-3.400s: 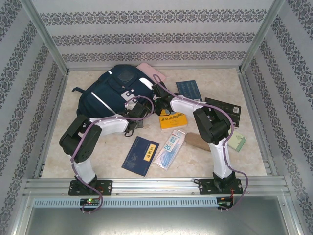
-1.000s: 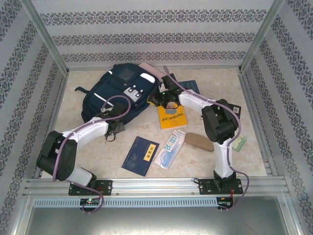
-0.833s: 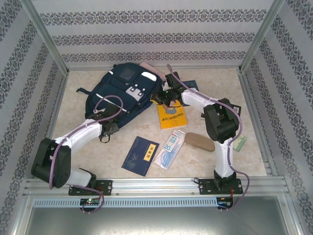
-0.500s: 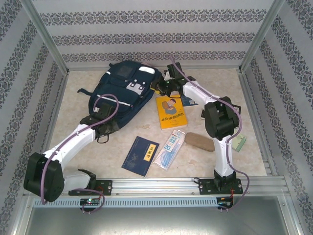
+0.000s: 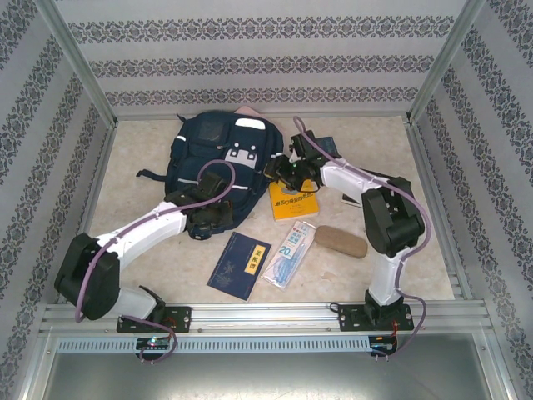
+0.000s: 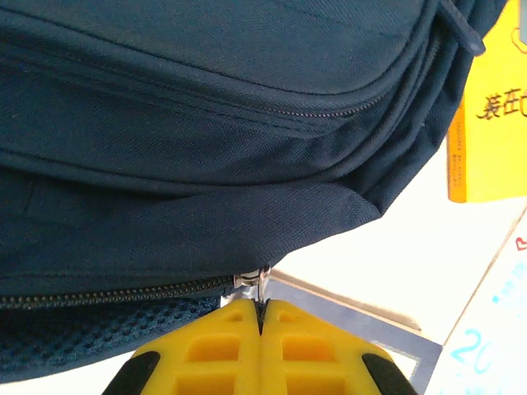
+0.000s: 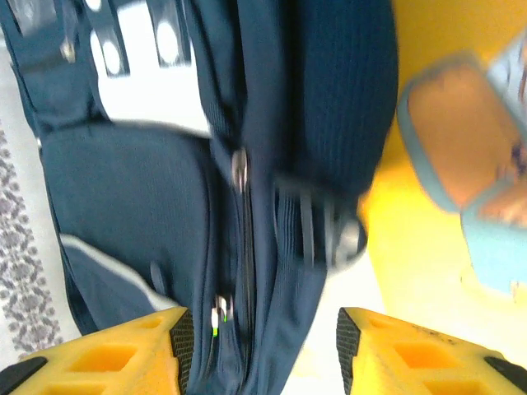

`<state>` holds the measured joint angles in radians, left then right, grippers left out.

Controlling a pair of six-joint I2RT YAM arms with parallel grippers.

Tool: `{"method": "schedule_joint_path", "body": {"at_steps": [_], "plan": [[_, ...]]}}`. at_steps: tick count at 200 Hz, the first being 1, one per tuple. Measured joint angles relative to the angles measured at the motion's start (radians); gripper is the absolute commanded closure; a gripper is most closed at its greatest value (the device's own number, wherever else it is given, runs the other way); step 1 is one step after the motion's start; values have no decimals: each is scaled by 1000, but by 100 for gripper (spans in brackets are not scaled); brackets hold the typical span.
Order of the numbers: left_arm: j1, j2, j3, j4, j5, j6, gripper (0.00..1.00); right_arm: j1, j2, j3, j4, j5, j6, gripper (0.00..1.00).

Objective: Pack the student bag
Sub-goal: Unzip the student bag at the top-left of the table.

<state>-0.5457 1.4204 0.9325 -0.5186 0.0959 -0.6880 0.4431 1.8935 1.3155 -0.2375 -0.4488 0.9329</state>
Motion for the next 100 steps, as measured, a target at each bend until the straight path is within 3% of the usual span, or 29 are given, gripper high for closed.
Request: {"method": "schedule_joint_path", "body": {"at_steps": [64, 100], "plan": [[-5, 41, 7, 14, 20, 14, 100, 151, 37, -43, 87, -4, 91, 52], [-5, 41, 9, 13, 6, 23, 100, 177, 87, -35, 100, -5, 116, 54]]}}
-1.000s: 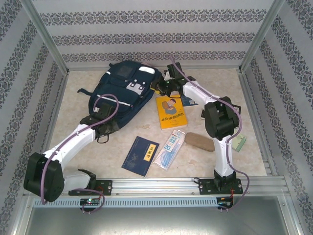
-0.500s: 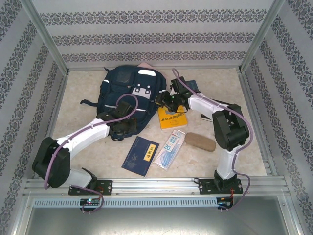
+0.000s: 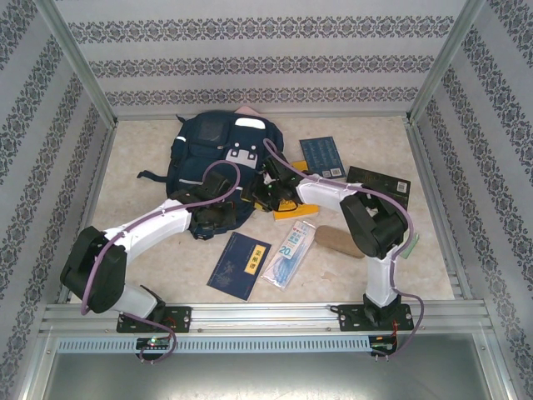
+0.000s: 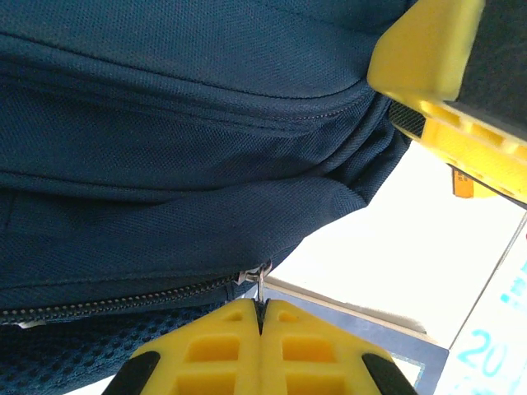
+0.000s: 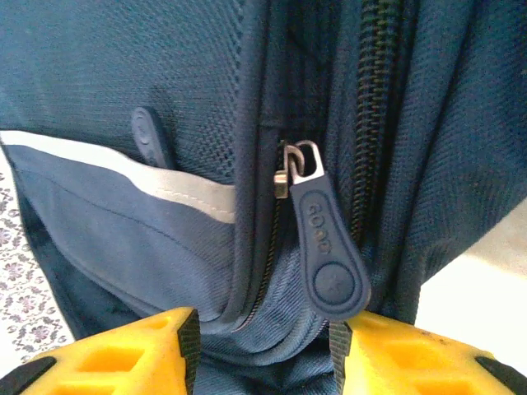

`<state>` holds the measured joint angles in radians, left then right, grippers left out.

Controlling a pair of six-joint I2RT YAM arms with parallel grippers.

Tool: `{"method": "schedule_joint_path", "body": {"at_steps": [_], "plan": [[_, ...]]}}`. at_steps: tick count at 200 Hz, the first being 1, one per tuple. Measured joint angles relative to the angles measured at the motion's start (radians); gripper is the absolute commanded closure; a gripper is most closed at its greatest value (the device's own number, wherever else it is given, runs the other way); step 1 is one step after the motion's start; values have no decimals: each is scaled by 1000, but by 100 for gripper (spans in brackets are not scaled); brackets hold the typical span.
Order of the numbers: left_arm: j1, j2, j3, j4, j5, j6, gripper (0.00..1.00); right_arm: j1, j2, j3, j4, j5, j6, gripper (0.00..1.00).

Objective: Pack the student bag
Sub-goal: Unzip the student bag at the top-left of the table.

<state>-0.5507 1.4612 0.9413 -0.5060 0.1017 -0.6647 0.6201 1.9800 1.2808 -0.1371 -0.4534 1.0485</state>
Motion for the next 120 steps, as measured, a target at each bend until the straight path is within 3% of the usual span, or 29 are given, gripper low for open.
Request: {"method": "schedule_joint_path", "body": {"at_steps": [13, 42, 64, 71, 120], "plan": [[0, -3, 0, 0, -2, 0, 100, 0, 2, 0, 0, 0, 5, 56], [0, -13, 0, -2, -8, 0, 100, 0, 11, 8, -3, 0, 11, 84], [0, -14, 0, -2, -23, 0, 100, -1, 18, 18, -16, 2, 6, 90], [0, -15, 0, -3, -25, 0, 100, -2, 19, 20, -17, 3, 2, 100], [0, -15, 19, -14, -35, 0, 100, -13, 14, 21, -19, 2, -16, 100]]}}
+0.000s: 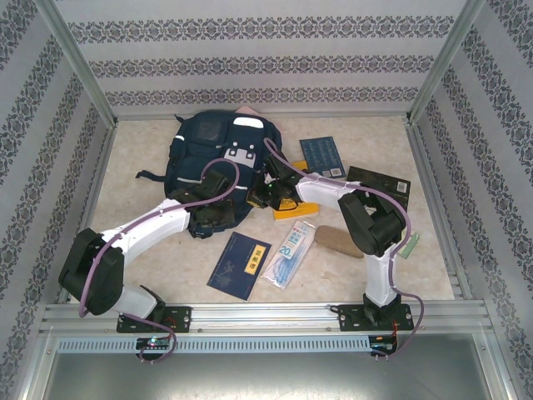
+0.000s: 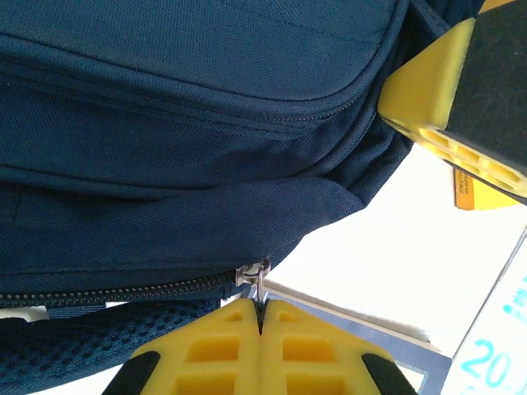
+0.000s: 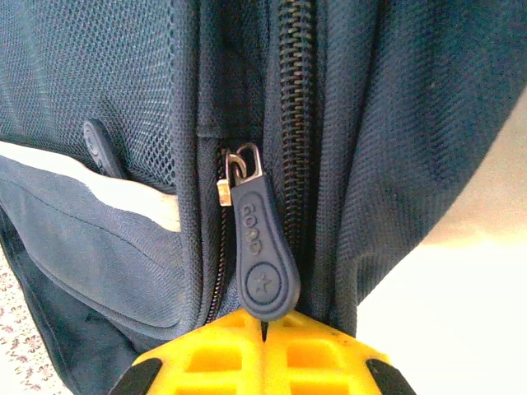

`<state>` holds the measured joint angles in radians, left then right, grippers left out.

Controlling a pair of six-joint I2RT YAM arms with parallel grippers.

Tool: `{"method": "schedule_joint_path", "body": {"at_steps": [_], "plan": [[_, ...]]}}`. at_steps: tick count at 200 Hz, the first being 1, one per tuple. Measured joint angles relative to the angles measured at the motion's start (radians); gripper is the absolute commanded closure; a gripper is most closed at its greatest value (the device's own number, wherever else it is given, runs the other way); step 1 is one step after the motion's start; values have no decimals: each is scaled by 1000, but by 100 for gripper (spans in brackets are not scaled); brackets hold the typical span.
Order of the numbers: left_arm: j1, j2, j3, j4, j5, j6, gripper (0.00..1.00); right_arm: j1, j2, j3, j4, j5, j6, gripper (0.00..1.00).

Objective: Pack the student bag
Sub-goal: Unzip the student bag at the top-left of the table.

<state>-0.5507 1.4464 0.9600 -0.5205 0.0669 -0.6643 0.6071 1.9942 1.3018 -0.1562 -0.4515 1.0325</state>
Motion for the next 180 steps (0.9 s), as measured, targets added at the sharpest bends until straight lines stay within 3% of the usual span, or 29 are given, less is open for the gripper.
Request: {"method": "schedule_joint_path", "body": {"at_steps": [14, 24, 41, 65, 116, 148, 172, 180], "plan": [[0, 0, 12, -8, -5, 5, 100, -8, -10, 0, -2, 0, -14, 100], [0, 0, 21, -11, -8, 8, 100, -18, -21, 0, -5, 0, -18, 76], [0, 1, 34, -11, -12, 11, 100, -41, -46, -1, -6, 4, -27, 73], [0, 11, 43, -14, -15, 15, 100, -62, -89, -19, -3, 7, -24, 61], [0, 34, 48, -15, -11, 26, 100, -48, -82, -84, 34, -14, 11, 56], [0, 34, 48, -15, -11, 26, 100, -35, -18, -65, 57, -37, 36, 61], [0, 34, 48, -21, -16, 26, 100, -27, 20, -29, 64, -58, 44, 96], [0, 34, 49, -27, -22, 26, 100, -26, 24, -21, 63, -59, 45, 100]]}}
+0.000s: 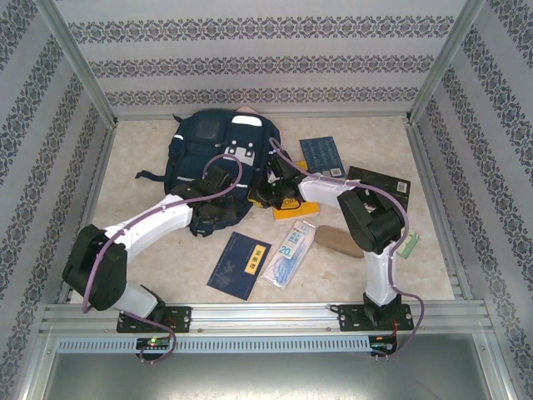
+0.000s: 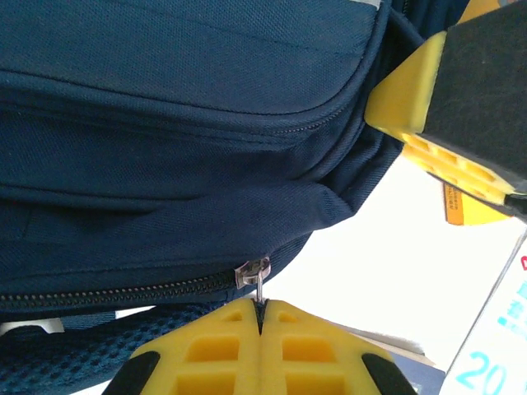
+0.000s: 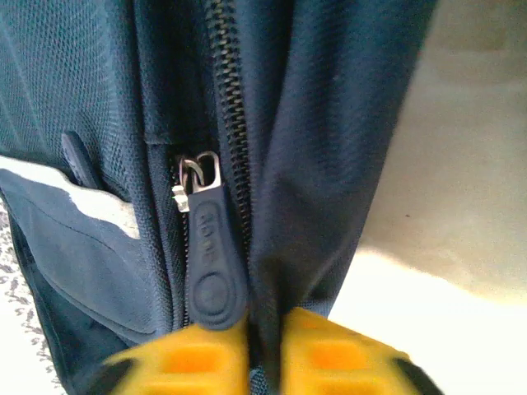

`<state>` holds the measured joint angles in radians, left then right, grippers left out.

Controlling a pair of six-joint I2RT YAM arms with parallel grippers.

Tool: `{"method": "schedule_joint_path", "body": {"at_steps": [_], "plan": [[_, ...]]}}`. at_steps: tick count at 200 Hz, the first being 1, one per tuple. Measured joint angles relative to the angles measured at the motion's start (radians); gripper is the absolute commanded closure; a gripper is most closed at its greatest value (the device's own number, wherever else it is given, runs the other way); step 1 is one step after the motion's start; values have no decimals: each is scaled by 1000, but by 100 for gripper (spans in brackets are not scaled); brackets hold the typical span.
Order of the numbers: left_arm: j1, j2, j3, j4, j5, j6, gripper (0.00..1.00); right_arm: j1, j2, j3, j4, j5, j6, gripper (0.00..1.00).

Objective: Pack the student bag
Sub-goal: Unzip the student bag at the top-left of the table.

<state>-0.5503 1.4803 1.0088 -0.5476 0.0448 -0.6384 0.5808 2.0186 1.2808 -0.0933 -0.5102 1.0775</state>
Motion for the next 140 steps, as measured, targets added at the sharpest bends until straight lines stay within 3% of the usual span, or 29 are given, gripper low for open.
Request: {"method": "schedule_joint_path", "body": {"at_steps": [61, 106, 140], "plan": [[19, 1, 49, -93, -58, 42, 100, -52, -51, 60, -100, 20, -76, 100], [164, 55, 98, -212, -188, 68, 100, -188, -77, 147, -173, 19, -146, 100], [232, 63, 125, -214, -185, 114, 100, -207, -62, 230, -246, 5, -194, 100]]}}
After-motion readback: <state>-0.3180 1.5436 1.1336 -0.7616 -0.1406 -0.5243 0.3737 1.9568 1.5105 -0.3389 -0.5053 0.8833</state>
